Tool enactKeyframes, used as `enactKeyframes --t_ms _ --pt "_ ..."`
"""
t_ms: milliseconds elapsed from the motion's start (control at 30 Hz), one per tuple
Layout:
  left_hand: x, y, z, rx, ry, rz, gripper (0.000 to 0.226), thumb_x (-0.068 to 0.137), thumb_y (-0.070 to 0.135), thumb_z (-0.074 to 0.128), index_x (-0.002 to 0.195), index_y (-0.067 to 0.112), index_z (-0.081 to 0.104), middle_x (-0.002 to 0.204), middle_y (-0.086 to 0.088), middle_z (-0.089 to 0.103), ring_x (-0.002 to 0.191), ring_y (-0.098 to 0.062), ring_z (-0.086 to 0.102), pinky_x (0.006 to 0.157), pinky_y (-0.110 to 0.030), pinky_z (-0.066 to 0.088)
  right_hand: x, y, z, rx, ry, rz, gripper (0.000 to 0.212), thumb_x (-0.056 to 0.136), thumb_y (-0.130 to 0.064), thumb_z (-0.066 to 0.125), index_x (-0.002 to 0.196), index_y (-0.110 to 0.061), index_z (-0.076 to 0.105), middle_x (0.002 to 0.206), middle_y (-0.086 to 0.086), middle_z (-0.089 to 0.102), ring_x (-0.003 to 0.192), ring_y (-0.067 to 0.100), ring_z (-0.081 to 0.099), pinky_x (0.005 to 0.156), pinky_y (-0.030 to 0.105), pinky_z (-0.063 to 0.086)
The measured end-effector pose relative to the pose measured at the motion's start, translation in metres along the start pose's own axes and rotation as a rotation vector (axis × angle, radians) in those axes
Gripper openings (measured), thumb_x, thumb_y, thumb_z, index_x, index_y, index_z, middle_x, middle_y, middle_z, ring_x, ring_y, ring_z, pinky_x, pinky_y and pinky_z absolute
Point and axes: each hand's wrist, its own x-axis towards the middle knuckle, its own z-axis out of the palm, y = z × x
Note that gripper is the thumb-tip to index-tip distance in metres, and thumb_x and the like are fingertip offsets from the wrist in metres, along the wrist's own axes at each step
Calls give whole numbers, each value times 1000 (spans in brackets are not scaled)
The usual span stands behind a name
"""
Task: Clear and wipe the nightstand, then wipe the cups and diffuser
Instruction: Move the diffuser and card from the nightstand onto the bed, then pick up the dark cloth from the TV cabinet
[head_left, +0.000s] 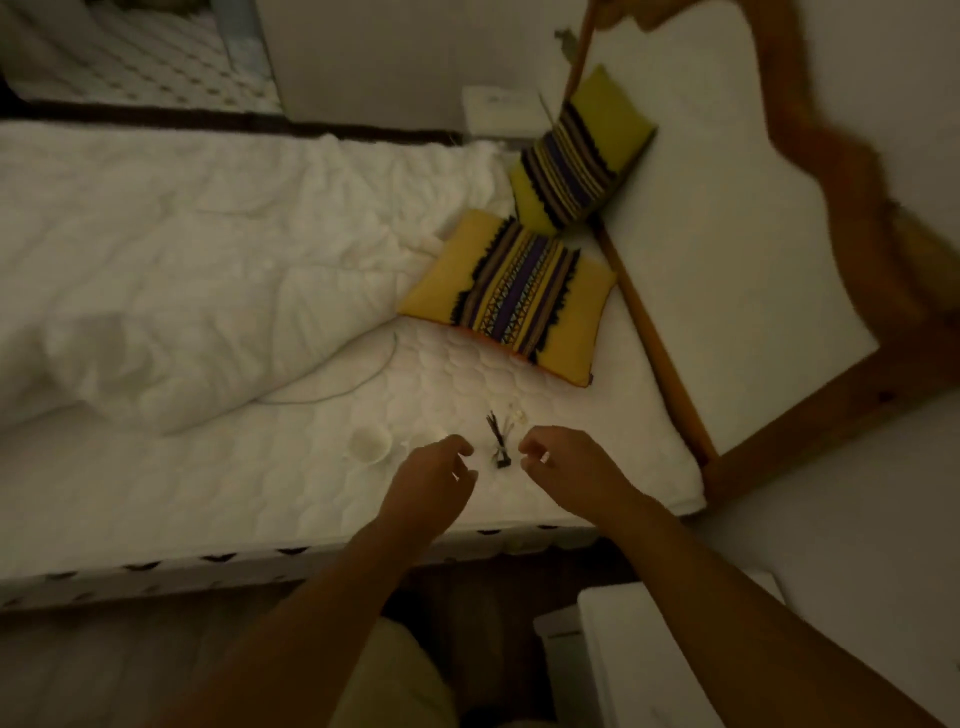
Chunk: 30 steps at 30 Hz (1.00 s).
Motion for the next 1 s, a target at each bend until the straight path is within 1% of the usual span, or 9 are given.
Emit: enactKeyframes --t_ms 67,167,233,300,533,700,833,900,1000 --pt "-26 -10 -41 75 55 12 24 86 31 66 109 27 62 84 14 63 78 -7 59 75 -25 51 -5 -42 1 -23 -21 -60 17 91 -31 58 105 -22 64 102 -1 66 90 15 59 78 31 50" --pt "-71 -33 -107 221 89 -8 27 88 34 62 114 28 59 99 8 66 87 -11 61 77 -25 48 -14 -109 6 -67 -84 -137 18 92 -32 57 106 -22 64 104 -1 66 90 14 59 83 32 49" --pt "-100 -54 -150 333 76 -20 28 90 37 57 117 28 56 105 6 65 95 -15 61 82 -30 49 -19 -151 11 -88 -130 -191 20 92 -33 56 107 -22 64 105 -1 66 88 12 57 77 29 46" --pt "-128 -78 -194 397 101 -77 26 91 39 54 115 28 55 105 6 64 95 -16 59 83 -31 49 -22 -198 18 -94 -166 -249 21 92 -34 56 108 -21 64 105 -1 66 87 12 57 71 26 43" --pt "-231 -194 -335 408 272 -376 27 91 42 55 112 26 57 102 4 63 88 -14 57 76 -29 49 -19 -394 94 -192 -276 -534 26 93 -37 57 110 -19 63 108 1 66 93 16 60 83 32 51" --pt "-304 -279 -434 435 388 -552 25 89 42 56 107 25 58 103 2 64 89 -14 59 75 -28 49 -24 -556 171 -171 -337 -693 26 92 -36 58 111 -19 64 107 1 67 93 16 61 84 33 52" --pt "-349 -323 -498 402 490 -674 25 89 38 56 111 25 59 106 3 63 92 -15 59 78 -29 51 -30 -652 224 -160 -381 -807 27 91 -36 60 112 -19 63 103 1 67 91 15 61 83 32 52" --pt "-373 -341 -523 387 547 -727 22 90 37 54 107 24 60 104 1 64 91 -16 60 79 -33 53 -33 -693 247 -165 -405 -860 26 90 -38 60 110 -22 63 99 -2 67 88 14 61 80 32 52" --pt "-401 -370 -559 365 653 -819 21 91 36 55 109 26 61 108 3 65 94 -16 61 79 -30 51 -32 -756 285 -167 -459 -932 23 89 -41 60 109 -29 61 94 -8 64 84 9 60 78 29 52"
